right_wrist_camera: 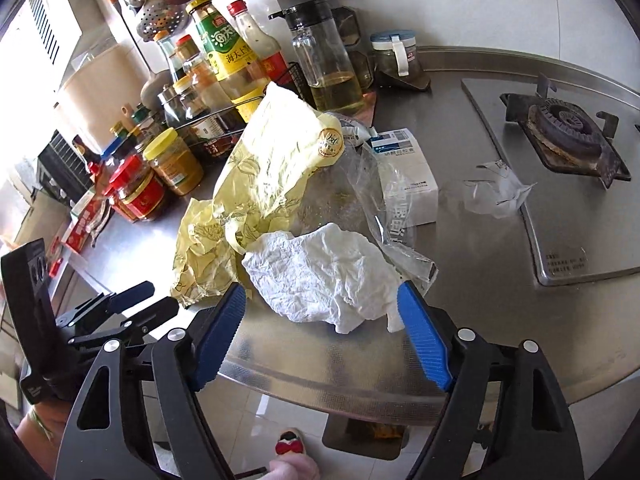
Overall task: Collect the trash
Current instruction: 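Grasp the crumpled yellow paper with the left tool while the right tool grasps the white tissue, then carry paper and tissue over the trash bin and open both tools, then raise both open tools back toward the counter, then grasp the blue-capped plastic bottle with the left tool while the right tool grasps the clear bag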
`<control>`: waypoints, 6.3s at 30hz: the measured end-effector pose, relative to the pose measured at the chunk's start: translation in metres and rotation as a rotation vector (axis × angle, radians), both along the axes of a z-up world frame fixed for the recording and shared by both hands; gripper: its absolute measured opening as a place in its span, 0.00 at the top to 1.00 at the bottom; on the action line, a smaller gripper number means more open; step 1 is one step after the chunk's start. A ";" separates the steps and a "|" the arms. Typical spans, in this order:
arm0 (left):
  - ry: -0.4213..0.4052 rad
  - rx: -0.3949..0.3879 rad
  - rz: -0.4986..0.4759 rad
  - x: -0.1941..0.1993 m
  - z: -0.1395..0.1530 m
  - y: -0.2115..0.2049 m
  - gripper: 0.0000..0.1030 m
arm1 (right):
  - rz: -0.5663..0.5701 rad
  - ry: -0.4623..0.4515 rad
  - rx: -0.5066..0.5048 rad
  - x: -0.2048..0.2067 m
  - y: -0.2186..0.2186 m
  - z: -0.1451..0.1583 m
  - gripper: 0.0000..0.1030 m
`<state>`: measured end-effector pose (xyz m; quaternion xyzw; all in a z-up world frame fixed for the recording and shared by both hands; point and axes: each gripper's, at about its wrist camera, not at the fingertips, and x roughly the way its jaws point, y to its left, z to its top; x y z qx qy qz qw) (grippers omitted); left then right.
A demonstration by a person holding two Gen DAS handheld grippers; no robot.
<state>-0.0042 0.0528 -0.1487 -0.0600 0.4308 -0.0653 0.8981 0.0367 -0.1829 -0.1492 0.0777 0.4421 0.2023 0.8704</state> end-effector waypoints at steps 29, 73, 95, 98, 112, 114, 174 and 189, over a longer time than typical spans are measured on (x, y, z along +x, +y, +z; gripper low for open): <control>-0.029 0.045 -0.064 0.010 -0.001 -0.013 1.00 | 0.018 0.024 -0.011 -0.012 -0.008 0.007 0.88; 0.186 -0.027 -0.148 -0.151 -0.025 -0.097 1.00 | 0.103 0.259 -0.089 -0.133 -0.058 -0.075 0.91; 0.505 -0.097 -0.109 -0.108 -0.263 -0.103 1.00 | -0.146 0.562 0.006 -0.081 -0.049 -0.293 0.91; 0.520 -0.107 -0.108 -0.106 -0.280 -0.107 1.00 | -0.159 0.582 0.015 -0.076 -0.041 -0.308 0.91; 0.573 -0.117 -0.099 -0.095 -0.300 -0.109 0.88 | -0.248 0.602 0.067 -0.059 -0.035 -0.323 0.41; 0.571 -0.121 -0.092 -0.094 -0.299 -0.110 0.81 | -0.252 0.597 0.060 -0.057 -0.034 -0.319 0.41; 0.200 -0.187 -0.084 0.069 -0.015 -0.107 0.53 | 0.161 -0.120 -0.161 0.008 -0.040 -0.038 0.73; 0.211 -0.148 -0.089 0.085 -0.035 -0.116 0.56 | 0.164 -0.086 -0.167 0.033 -0.039 -0.047 0.85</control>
